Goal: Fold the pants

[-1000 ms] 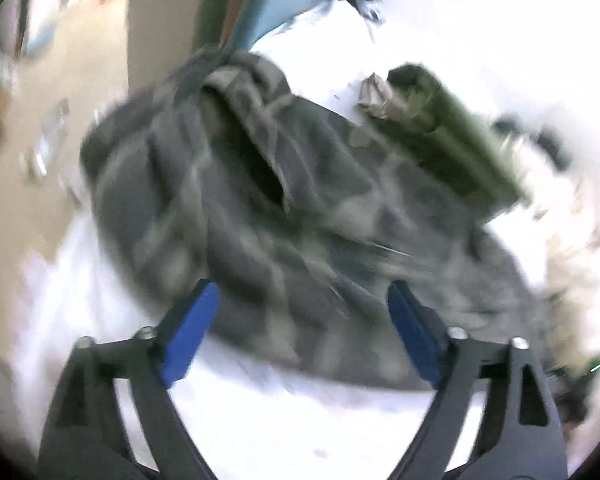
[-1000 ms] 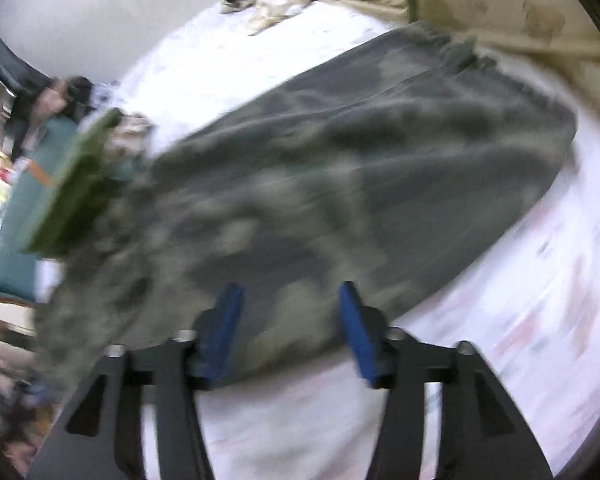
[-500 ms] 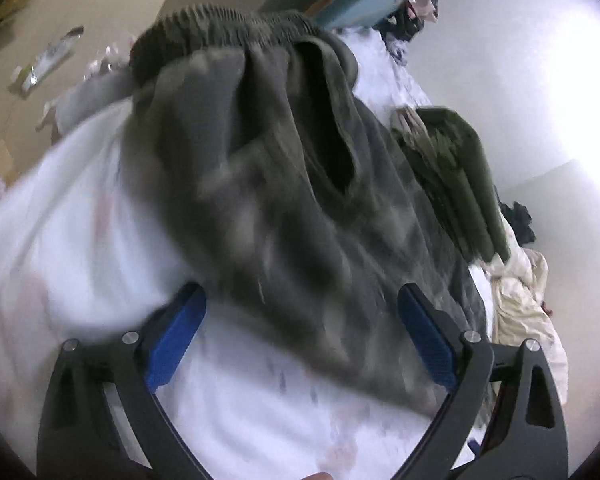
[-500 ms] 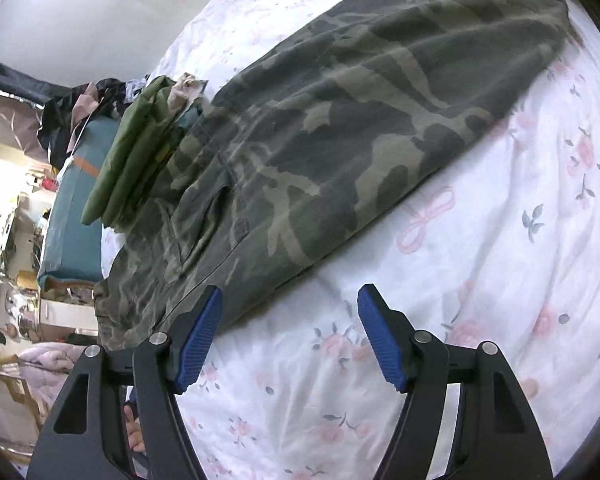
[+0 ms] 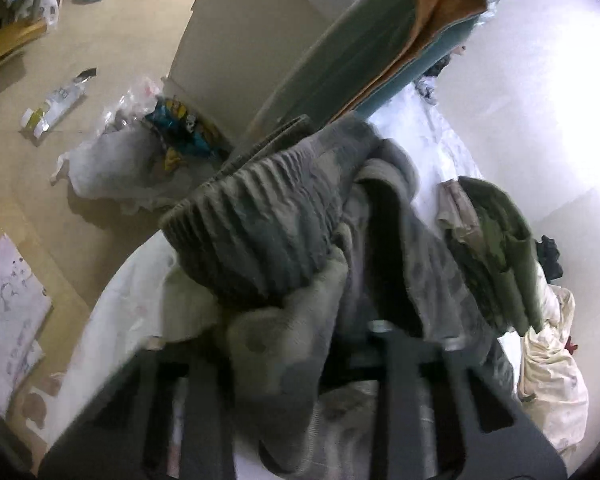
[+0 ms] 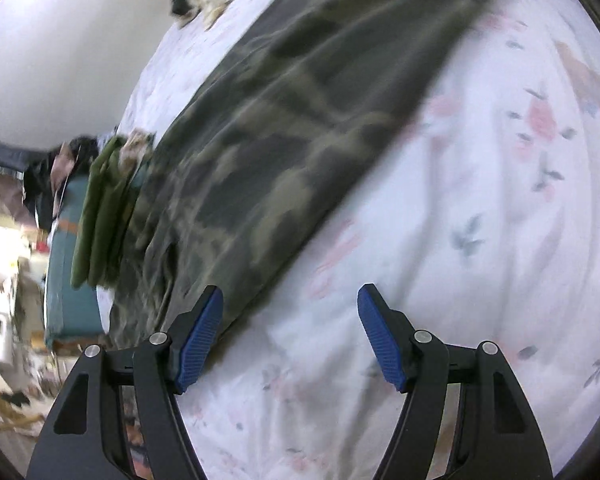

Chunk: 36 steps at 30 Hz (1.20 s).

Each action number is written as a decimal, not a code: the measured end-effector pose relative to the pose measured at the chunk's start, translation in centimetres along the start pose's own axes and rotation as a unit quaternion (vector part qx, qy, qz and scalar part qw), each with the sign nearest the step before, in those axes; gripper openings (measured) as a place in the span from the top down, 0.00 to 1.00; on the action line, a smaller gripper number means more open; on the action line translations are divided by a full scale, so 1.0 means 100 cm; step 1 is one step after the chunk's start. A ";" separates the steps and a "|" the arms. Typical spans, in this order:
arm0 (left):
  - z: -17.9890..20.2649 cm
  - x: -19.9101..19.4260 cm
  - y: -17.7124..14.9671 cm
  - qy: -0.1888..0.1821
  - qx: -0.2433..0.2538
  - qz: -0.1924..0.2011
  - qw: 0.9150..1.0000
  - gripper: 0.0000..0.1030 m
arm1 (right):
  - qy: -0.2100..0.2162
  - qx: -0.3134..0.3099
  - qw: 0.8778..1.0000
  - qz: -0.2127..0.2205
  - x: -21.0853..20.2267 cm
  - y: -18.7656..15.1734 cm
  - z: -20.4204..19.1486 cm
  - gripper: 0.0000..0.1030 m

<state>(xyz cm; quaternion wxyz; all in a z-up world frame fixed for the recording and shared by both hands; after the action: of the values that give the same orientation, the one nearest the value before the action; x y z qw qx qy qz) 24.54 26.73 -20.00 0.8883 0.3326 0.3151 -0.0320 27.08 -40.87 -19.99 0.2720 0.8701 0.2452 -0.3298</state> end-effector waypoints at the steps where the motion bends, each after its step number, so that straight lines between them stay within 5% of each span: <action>1: 0.007 -0.005 0.002 0.001 0.006 0.006 1.000 0.89 | 0.009 0.030 0.999 0.010 -0.001 0.004 0.012 0.30; 7: 0.051 -0.037 0.021 -0.009 0.039 0.057 0.998 0.93 | 0.034 0.092 0.992 0.074 -0.002 0.056 0.043 0.30; 11: 0.069 -0.042 0.028 0.015 0.066 0.051 0.996 0.93 | 0.057 0.138 0.980 0.133 0.000 0.107 0.078 0.30; 19: 0.061 -0.038 0.021 0.048 0.095 0.026 0.994 0.93 | 0.061 0.084 0.976 0.194 0.012 0.182 0.099 0.35; 23: 0.063 -0.037 0.019 0.058 0.113 0.021 0.992 0.93 | 0.054 0.117 0.968 0.213 0.012 0.198 0.118 0.58; 25: 0.065 -0.039 0.020 0.057 0.111 0.022 0.992 0.93 | 0.030 0.127 0.967 0.221 0.007 0.205 0.126 0.77; 26: 0.065 -0.040 0.020 0.055 0.108 0.022 0.992 0.93 | 0.013 0.113 0.968 0.222 0.004 0.206 0.124 0.96; 36: 0.089 -0.106 0.043 -0.002 0.058 0.017 0.998 0.94 | -0.028 0.039 0.964 0.261 -0.060 0.219 0.060 0.97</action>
<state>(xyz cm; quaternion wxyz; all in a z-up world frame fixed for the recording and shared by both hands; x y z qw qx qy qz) 22.03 23.05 -6.24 0.8685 0.3891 0.3049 -0.0363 33.70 -62.17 -12.71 0.3215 0.9042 -0.0113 -0.2809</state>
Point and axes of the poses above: each gripper's, at about its wrist camera, not at the fingertips, and x roughly the way its jaws point, z to its right, y to its top, the point moved 3 cm from there along x, roughly the way its jaws point, and after that the axes turned 14 degrees about z, right-handed, at the moved point
